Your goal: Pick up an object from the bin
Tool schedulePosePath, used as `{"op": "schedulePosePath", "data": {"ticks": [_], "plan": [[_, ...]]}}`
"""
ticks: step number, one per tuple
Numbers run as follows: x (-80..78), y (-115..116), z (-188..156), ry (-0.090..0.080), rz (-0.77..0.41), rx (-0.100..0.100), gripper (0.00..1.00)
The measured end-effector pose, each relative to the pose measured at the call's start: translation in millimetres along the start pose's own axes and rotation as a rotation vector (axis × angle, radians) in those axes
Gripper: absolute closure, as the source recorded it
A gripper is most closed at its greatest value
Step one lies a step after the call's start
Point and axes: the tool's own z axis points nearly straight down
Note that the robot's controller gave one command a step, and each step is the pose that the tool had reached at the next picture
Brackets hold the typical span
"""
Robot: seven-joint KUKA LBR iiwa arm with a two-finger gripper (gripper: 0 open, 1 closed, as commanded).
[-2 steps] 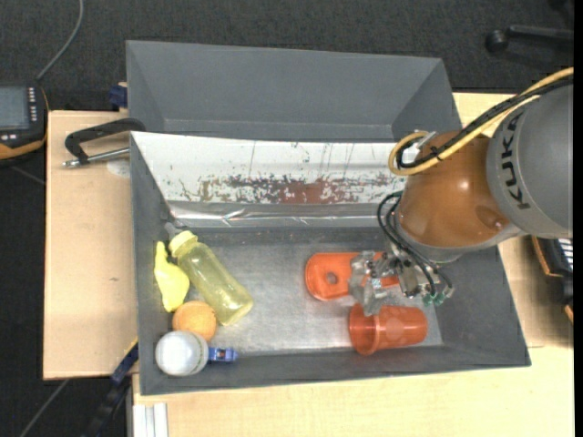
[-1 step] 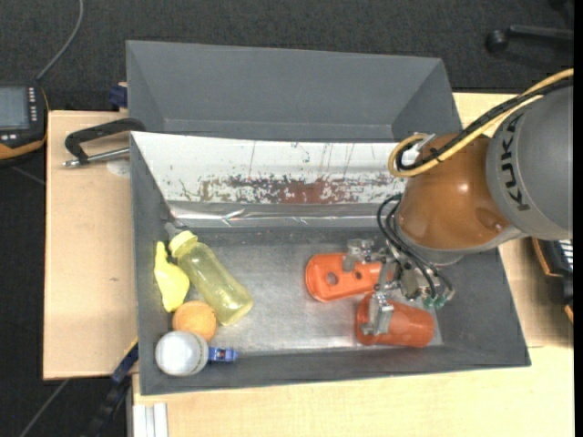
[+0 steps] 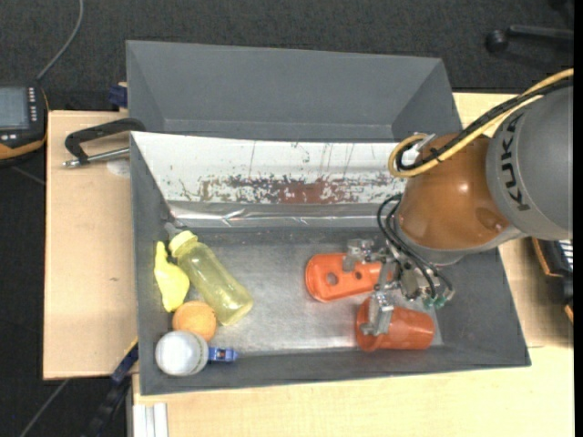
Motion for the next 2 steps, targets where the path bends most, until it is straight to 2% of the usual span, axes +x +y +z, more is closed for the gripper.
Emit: {"op": "schedulePosePath", "data": {"ticks": [1,2], "plan": [[-22.0,0.2,13.4,-0.003,-0.161,0.001,0.0],[-52.8,1.4,21.7,-0.013,-0.36,-0.003,0.0]]}}
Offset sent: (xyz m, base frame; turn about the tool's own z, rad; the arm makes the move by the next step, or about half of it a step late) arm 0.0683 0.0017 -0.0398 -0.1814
